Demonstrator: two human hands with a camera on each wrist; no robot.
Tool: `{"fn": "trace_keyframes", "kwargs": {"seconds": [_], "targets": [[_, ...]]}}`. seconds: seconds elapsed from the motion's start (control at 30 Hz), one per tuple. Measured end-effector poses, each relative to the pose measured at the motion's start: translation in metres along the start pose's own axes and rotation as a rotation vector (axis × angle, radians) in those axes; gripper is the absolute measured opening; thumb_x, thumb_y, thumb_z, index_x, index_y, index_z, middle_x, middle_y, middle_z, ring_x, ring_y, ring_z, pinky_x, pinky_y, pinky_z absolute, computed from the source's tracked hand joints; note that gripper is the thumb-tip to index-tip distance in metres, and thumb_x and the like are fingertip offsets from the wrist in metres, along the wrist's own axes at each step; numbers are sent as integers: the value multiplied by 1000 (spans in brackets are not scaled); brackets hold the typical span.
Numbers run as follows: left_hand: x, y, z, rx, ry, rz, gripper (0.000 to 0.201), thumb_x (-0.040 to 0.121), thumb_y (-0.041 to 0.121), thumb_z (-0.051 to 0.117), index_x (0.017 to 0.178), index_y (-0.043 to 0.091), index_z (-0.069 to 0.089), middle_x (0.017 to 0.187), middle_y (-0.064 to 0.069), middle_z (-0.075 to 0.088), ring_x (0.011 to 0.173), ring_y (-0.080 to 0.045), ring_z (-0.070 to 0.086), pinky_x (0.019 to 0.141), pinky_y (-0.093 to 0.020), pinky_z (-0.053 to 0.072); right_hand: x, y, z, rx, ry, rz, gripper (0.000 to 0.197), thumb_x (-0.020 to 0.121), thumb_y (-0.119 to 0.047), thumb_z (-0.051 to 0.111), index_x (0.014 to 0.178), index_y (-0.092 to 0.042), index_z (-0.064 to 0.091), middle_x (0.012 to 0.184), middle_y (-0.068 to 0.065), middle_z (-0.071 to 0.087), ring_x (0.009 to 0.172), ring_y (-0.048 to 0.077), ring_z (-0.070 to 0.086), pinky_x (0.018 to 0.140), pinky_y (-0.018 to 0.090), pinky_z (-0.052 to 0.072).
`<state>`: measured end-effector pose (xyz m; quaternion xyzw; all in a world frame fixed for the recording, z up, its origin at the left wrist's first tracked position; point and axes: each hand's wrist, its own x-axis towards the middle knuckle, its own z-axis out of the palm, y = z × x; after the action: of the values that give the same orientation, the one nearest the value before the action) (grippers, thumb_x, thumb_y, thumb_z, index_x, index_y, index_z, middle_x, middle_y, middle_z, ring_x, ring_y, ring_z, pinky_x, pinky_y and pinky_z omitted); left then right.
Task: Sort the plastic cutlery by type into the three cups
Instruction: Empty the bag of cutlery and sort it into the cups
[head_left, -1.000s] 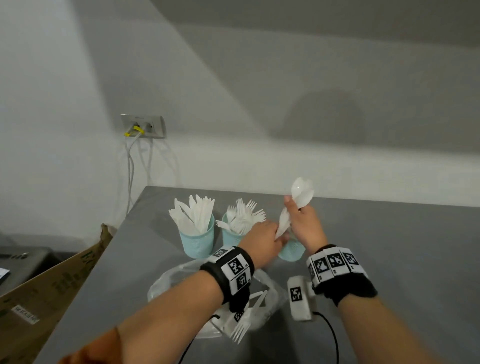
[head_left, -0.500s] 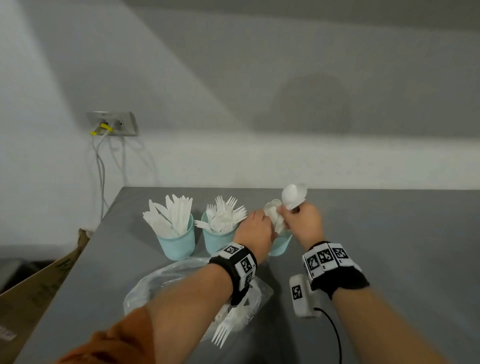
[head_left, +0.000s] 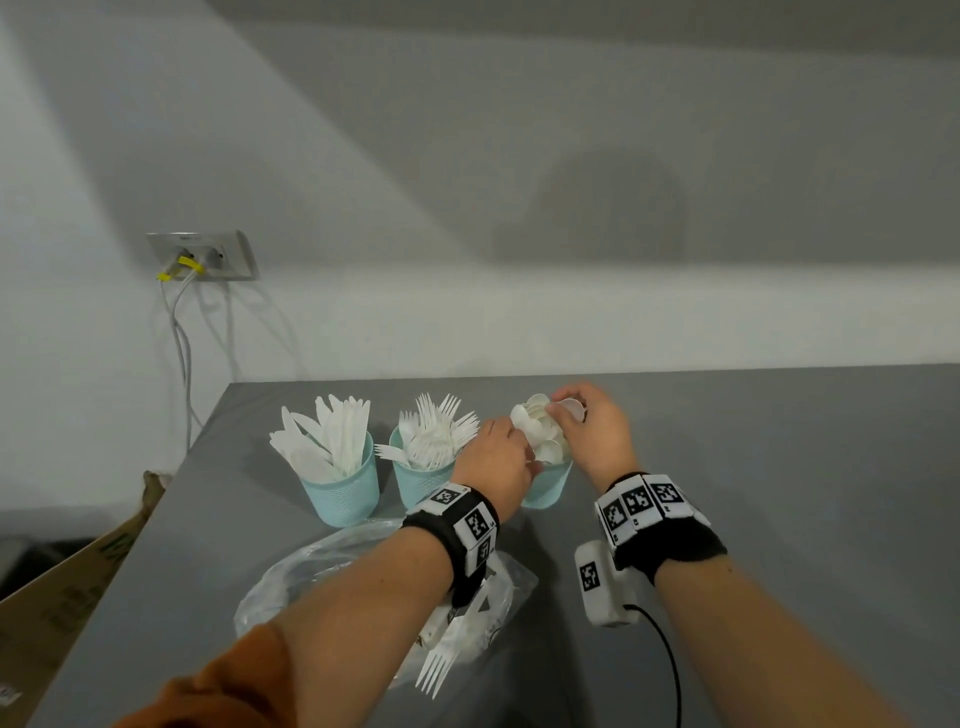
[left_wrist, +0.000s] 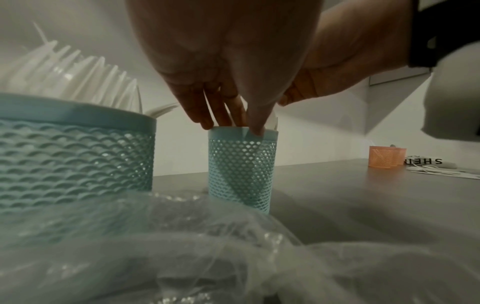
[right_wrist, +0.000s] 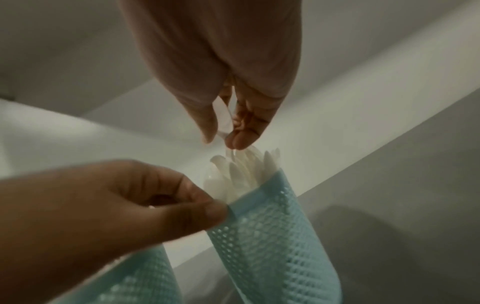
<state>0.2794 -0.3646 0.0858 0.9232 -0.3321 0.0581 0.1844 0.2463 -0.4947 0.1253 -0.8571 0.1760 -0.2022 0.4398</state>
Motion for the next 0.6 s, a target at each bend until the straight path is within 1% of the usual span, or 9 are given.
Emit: {"fn": "trace_keyframes", "kwargs": {"seconds": [0.07,0.13,0.17,0.23,0.33,0.4,0.47,0.53,0.6], "targets": [[0,0,1,-10,13,-3,34,92,35,54,113,8,60,119,-8,52,114,-23,43,96,-31,40,-1,11,4,-99,-57,-30,22,97,-20,48,108,-9,64,110,10,54,98,21,55,87,23,38],[1,0,1,2,19,3,34,93,35,54,113,8,60,119,-7,52,113,-22,43,96,-31,40,-7,21,10,-153,-122,-39,33,100,-27,40,122,-11,58,117,9,45,106,22,53,99,29,40],[1,0,1,8,20,9,34,93,36,53,113,9,60,119,-7,52,113,-22,44,97,-30,39,-10,23,12,-166,-132,-45,36,100,-32,39,127,-14,54,119,8,42,110,22,50,103,34,39],[0,1,-1,13,13,10,34,93,35,53,113,9,60,118,-7,52,113,-22,44,97,-29,38,-15,25,15,-176,-106,-42,42,98,-42,40,131,-18,50,120,8,40,115,23,46,106,38,37],[-2,2,-7,-33,-7,-2,28,93,31,53,112,11,59,119,-6,52,111,-22,47,92,-31,42,-19,12,12,-230,-21,-64,43,96,-45,43,129,-19,52,119,8,43,114,24,45,103,38,38],[-7,4,-17,-98,-25,-12,26,93,27,53,113,12,59,120,-5,51,109,-21,51,87,-32,45,-25,-2,11,-241,13,-109,37,94,-40,47,123,-17,55,119,8,44,114,24,44,101,37,39],[-14,4,-32,-138,-6,2,24,92,25,53,113,14,59,117,-2,52,106,-19,53,83,-30,45,-30,-14,11,-216,35,-147,29,92,-31,52,115,-16,58,116,7,46,112,23,45,98,38,40],[-35,-3,-45,-196,15,-8,18,91,22,54,107,19,61,105,4,55,98,-15,55,81,-27,44,-41,-23,15,-183,40,-209,19,89,-23,53,104,-15,61,107,5,51,104,22,48,92,37,42],[-63,-19,-56,-298,2,-50,13,90,21,55,99,26,63,95,13,57,90,-10,58,78,-25,45,-56,-31,24,-115,26,-287,12,87,-19,54,94,-15,62,92,1,55,89,16,50,82,31,43]]}}
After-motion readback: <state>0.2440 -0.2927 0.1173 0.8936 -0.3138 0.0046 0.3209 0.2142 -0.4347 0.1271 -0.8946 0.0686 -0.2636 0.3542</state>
